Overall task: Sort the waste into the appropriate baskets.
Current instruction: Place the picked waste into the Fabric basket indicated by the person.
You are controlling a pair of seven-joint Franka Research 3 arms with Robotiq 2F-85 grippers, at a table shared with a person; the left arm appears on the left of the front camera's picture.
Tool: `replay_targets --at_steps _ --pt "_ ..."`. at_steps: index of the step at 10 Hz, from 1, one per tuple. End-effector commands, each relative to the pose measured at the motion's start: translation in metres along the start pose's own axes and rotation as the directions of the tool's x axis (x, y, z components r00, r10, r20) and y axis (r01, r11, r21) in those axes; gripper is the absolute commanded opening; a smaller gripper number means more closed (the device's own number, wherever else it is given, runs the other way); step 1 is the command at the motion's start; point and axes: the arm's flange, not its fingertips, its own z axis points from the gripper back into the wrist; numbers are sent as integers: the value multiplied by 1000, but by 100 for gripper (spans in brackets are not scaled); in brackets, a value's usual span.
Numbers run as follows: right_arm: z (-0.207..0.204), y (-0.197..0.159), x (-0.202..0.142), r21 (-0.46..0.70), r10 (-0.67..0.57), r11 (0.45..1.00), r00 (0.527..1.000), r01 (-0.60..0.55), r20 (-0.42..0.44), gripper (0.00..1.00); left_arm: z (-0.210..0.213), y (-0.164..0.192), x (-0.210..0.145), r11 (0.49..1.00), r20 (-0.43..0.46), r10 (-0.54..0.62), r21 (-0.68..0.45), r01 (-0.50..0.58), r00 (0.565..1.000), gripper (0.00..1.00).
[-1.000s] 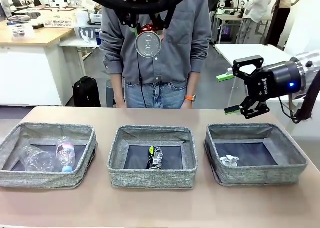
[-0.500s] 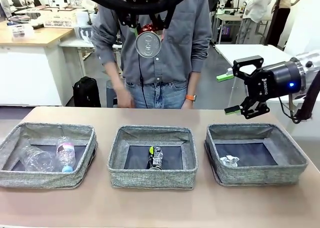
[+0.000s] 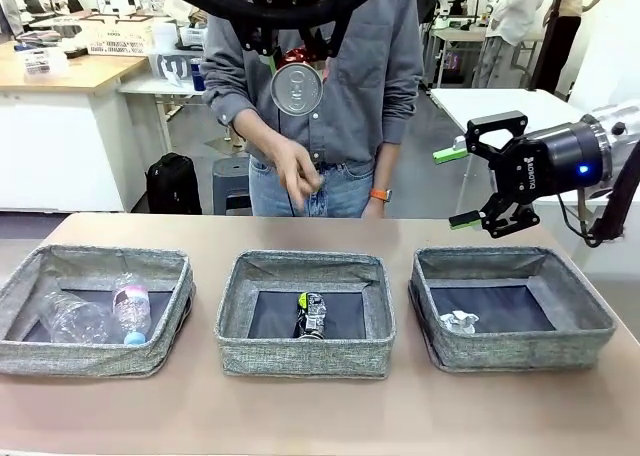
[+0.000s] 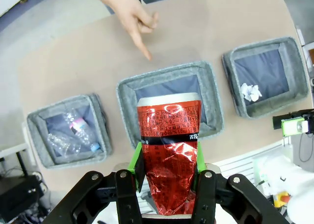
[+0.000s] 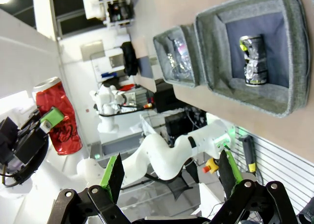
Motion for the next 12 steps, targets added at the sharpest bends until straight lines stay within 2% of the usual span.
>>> replay_targets --at_steps 1,8,9,10,11,12 --pt "0 0 2 5 23 1000 1000 -23 -3 100 3 4 -4 1000 -5 15 -2 -15 1000 42" --pt "0 0 2 5 23 1000 1000 -23 -3 100 0 0 0 1000 0 0 0 0 1000 42" --pt "0 0 2 5 23 1000 1000 -23 -3 100 -33 -3 -3 997 36 -33 73 30 999 42" --pt "0 0 2 5 23 1000 1000 -23 -3 100 -82 -5 -16 992 21 -77 99 75 997 42" --pt "0 0 2 5 23 1000 1000 -23 -3 100 -123 -2 -31 989 -14 -58 133 59 998 42" --pt "0 0 2 5 23 1000 1000 -23 -3 100 -160 0 -45 998 -23 -29 58 30 999 42"
